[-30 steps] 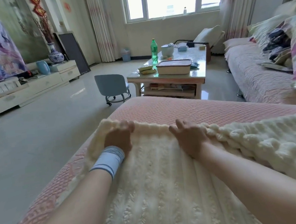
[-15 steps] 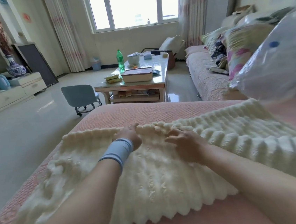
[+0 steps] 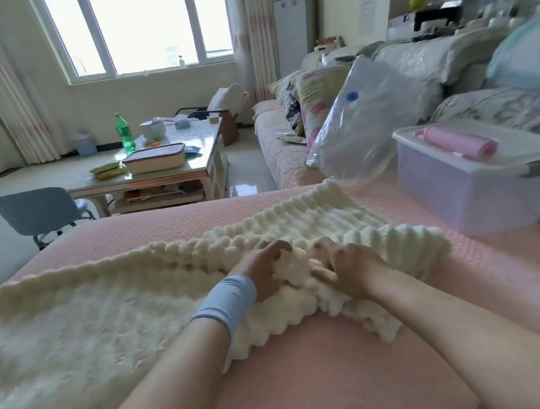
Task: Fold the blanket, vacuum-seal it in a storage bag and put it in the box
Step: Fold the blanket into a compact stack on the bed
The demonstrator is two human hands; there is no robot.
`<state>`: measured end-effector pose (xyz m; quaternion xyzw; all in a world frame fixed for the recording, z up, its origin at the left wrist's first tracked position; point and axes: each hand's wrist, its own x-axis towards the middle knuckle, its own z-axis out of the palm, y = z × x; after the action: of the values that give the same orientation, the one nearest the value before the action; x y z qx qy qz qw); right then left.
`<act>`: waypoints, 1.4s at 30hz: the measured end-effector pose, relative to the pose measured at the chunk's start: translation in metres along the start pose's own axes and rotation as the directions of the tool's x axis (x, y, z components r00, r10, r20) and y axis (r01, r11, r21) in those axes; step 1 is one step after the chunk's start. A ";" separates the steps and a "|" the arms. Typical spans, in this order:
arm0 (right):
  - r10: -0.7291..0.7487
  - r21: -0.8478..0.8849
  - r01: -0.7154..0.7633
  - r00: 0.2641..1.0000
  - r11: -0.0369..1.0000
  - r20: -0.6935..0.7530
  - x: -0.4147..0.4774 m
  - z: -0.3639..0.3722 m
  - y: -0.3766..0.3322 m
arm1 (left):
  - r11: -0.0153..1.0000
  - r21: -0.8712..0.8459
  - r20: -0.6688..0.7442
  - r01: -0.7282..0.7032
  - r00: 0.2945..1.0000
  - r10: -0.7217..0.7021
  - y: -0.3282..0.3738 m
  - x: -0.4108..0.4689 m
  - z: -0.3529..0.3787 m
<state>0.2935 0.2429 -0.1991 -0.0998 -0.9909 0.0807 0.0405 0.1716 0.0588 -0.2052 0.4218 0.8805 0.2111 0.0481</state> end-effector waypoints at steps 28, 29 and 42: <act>0.527 0.027 -0.527 0.848 0.850 -0.057 0.083 -0.082 0.030 | 0.917 -0.333 -0.240 0.219 0.921 -0.307 0.059 0.109 -0.031; 0.478 0.095 -0.469 0.868 0.878 -0.136 0.095 -0.079 0.038 | 0.941 -0.275 -0.327 0.197 0.901 -0.284 0.058 0.121 -0.039; 0.228 -0.100 -0.214 0.960 0.972 0.160 0.133 0.032 0.115 | 0.929 0.272 0.028 0.253 0.962 -0.270 0.000 0.147 0.009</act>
<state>0.1823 0.3764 -0.2416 -0.2043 -0.9758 0.0523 -0.0576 0.0797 0.1742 -0.1995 0.3099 0.9471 0.0689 0.0476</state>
